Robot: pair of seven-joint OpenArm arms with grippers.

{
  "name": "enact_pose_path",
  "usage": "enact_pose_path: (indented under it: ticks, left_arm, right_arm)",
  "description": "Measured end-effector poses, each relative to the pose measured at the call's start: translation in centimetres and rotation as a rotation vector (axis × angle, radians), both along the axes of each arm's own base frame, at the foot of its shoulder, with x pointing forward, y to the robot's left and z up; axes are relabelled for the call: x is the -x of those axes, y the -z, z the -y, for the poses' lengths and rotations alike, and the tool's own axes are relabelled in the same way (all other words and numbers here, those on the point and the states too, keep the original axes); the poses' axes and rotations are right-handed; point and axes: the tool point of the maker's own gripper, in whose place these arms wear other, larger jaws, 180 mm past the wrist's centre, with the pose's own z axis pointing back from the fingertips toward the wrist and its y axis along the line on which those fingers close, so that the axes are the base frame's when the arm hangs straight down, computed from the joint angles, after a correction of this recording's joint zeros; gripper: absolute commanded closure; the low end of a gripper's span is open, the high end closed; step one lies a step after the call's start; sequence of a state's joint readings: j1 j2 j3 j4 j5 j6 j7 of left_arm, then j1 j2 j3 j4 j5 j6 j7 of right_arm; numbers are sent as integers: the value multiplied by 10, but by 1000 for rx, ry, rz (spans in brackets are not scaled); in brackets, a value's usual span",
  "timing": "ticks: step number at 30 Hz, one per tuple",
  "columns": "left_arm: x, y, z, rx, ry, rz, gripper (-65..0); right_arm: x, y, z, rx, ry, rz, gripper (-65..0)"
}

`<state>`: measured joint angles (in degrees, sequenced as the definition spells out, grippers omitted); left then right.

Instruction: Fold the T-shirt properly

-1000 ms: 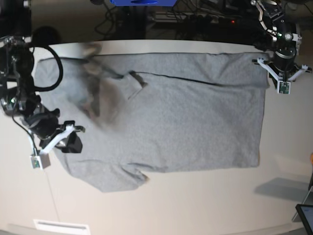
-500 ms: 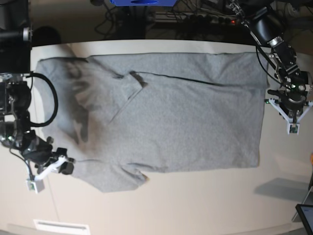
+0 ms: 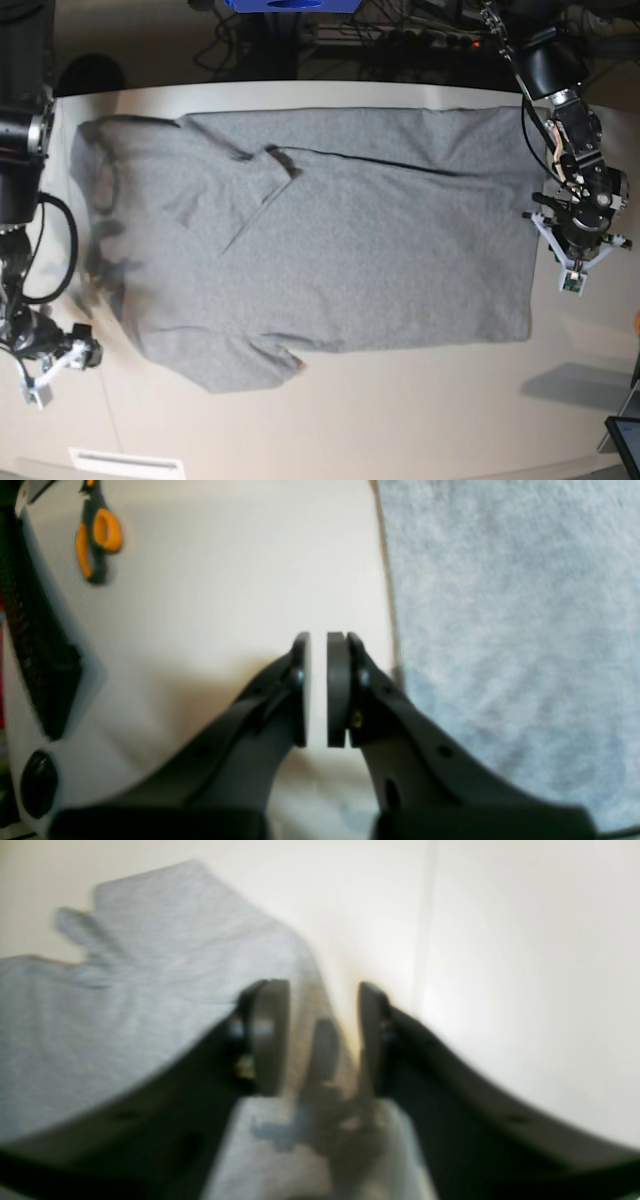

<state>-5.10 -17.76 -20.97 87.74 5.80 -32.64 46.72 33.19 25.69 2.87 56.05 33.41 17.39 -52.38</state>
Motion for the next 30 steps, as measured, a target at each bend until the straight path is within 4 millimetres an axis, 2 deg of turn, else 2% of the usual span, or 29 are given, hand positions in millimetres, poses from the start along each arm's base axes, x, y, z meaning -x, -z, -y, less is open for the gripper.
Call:
enact_pose_path:
  ticks: [2,3,6,8,10,15,21,30]
  left_arm:
    - [0,0,0,-1,-1,-1,-62]
    - [1,0,-1,-4,-2,-2,-62]
    - [0,1,0,0,-1,-3,-62]
    - [1,1,-1,0,-3,-4,-60]
    - [1,1,0,-1,-2,-4,-60]
    - [1,2,0,2,-1,-4,-60]
    - [4,4,-1,-1,-2,-12,-60]
    - [4,5,0,3,-2,-12,-60]
  right_arm:
    - [6,11,-1,10,-35,-29,-563]
    - [11,16,-6,10,-69,-44,-592]
    - [12,19,-13,4,-102,-45,-599]
    - [9,20,-10,-15,-107,-40,-595]
    - [10,31,-6,-35,-95,-41,-595]
    - [25,65,-11,-115,-139,-108,-595]
    - [18,57,-20,-152,-191,-68,-595]
    - [19,58,-19,-156,-188,-73,-595]
